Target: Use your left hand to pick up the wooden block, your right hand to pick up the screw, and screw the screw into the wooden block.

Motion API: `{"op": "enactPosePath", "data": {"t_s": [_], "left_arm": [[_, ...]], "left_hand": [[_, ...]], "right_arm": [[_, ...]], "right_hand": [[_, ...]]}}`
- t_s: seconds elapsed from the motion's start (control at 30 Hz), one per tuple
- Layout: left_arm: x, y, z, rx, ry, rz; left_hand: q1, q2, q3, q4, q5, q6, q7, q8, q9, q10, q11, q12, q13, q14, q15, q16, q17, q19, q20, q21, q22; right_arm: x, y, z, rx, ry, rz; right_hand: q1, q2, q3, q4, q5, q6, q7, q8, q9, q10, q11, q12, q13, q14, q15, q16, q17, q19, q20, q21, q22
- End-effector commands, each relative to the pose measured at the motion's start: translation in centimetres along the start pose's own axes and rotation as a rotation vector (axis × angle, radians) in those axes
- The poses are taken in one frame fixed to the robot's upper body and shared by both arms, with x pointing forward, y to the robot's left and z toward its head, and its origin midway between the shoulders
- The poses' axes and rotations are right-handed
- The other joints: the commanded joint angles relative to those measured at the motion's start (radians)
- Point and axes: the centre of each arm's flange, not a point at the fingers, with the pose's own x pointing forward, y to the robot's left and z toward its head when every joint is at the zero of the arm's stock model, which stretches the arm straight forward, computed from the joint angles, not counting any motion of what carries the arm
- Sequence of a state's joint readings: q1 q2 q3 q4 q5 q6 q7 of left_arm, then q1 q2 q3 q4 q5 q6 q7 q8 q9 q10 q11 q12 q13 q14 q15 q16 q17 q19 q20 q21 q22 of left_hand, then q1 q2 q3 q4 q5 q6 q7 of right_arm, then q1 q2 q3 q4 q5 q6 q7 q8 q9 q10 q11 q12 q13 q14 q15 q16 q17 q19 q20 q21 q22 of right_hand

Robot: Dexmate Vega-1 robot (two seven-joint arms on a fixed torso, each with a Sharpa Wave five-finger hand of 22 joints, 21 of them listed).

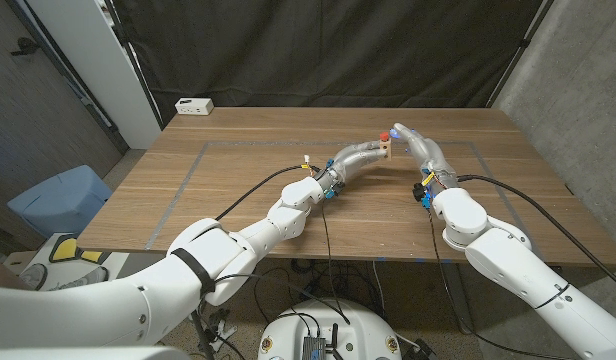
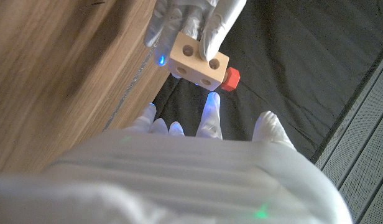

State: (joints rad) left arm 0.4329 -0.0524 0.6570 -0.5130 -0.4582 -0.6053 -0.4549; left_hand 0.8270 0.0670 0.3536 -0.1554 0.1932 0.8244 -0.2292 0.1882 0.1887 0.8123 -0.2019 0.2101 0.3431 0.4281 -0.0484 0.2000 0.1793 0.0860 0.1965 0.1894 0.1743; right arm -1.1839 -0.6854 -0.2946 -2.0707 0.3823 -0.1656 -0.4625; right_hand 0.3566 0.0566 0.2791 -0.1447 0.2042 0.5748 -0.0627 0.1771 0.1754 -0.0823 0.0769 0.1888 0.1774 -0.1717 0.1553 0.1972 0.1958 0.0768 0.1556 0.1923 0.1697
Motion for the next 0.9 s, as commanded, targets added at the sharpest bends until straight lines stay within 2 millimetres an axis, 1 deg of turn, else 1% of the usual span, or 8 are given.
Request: {"op": "enactPosePath", "data": {"t_s": [0.03, 0.07, 0.57, 0.7, 0.9], "left_arm": [[0.14, 0.00, -0.01, 0.002, 0.005, -0.004], [0.17, 0.00, 0.01, 0.001, 0.004, -0.004], [0.38, -0.14, -0.22, -0.005, 0.012, 0.006], [0.35, -0.19, -0.27, -0.006, 0.013, 0.005], [0.35, -0.22, -0.31, -0.008, 0.014, 0.004]], "left_hand": [[-0.007, 0.001, 0.007, 0.004, 0.007, 0.022, 0.006, 0.008, 0.004, 0.006, 0.006, 0.006, 0.002, 0.004, -0.029, 0.003, 0.001, 0.001, 0.008, 0.007, 0.004], [-0.006, 0.000, 0.007, 0.003, 0.007, 0.022, 0.006, 0.008, 0.004, 0.008, 0.001, 0.007, 0.002, 0.004, -0.028, 0.003, 0.001, 0.001, 0.009, 0.007, 0.004], [-0.007, 0.001, 0.008, 0.004, 0.007, 0.021, 0.006, 0.007, 0.004, 0.006, 0.004, 0.007, 0.002, 0.004, -0.027, 0.003, 0.001, 0.001, 0.009, 0.008, 0.004], [-0.008, 0.001, 0.008, 0.004, 0.007, 0.022, 0.006, 0.007, 0.004, 0.007, -0.001, 0.007, 0.002, 0.003, -0.028, 0.003, 0.001, 0.001, 0.008, 0.008, 0.004], [-0.008, 0.001, 0.008, 0.004, 0.007, 0.022, 0.006, 0.008, 0.004, 0.007, 0.003, 0.007, 0.001, 0.003, -0.027, 0.002, 0.001, 0.001, 0.007, 0.008, 0.004]], "right_arm": [[-0.16, 0.16, -0.12, -0.003, 0.005, 0.011], [-0.18, 0.15, -0.12, -0.003, 0.006, 0.013], [-0.36, 0.44, -0.14, -0.009, 0.014, 0.036], [-0.43, 0.50, -0.10, -0.009, 0.013, 0.038], [-0.56, 0.52, -0.08, -0.010, 0.012, 0.037]], "right_hand": [[-0.006, 0.002, 0.004, -0.002, 0.000, -0.003, -0.001, 0.001, 0.002, -0.008, 0.002, 0.000, 0.003, -0.010, -0.001, 0.005, 0.001, 0.000, 0.004, -0.001, 0.002], [-0.006, 0.002, 0.004, -0.002, 0.000, -0.003, 0.000, 0.001, 0.002, -0.008, 0.002, 0.000, 0.003, -0.010, -0.001, 0.005, 0.001, 0.001, 0.004, -0.001, 0.002], [-0.007, 0.002, 0.004, -0.002, 0.000, 0.000, 0.000, 0.004, 0.002, -0.008, 0.002, 0.000, 0.003, -0.009, -0.002, 0.005, 0.001, 0.000, 0.004, -0.001, 0.002], [-0.007, 0.002, 0.004, -0.002, 0.000, 0.001, -0.001, 0.004, 0.002, -0.007, 0.001, 0.001, 0.003, -0.010, -0.001, 0.005, 0.001, -0.001, 0.004, -0.002, 0.002], [-0.007, 0.003, 0.004, -0.001, 0.000, 0.006, 0.000, 0.006, 0.002, -0.007, 0.002, 0.001, 0.003, -0.009, -0.001, 0.005, 0.001, 0.000, 0.004, -0.001, 0.002]]}}
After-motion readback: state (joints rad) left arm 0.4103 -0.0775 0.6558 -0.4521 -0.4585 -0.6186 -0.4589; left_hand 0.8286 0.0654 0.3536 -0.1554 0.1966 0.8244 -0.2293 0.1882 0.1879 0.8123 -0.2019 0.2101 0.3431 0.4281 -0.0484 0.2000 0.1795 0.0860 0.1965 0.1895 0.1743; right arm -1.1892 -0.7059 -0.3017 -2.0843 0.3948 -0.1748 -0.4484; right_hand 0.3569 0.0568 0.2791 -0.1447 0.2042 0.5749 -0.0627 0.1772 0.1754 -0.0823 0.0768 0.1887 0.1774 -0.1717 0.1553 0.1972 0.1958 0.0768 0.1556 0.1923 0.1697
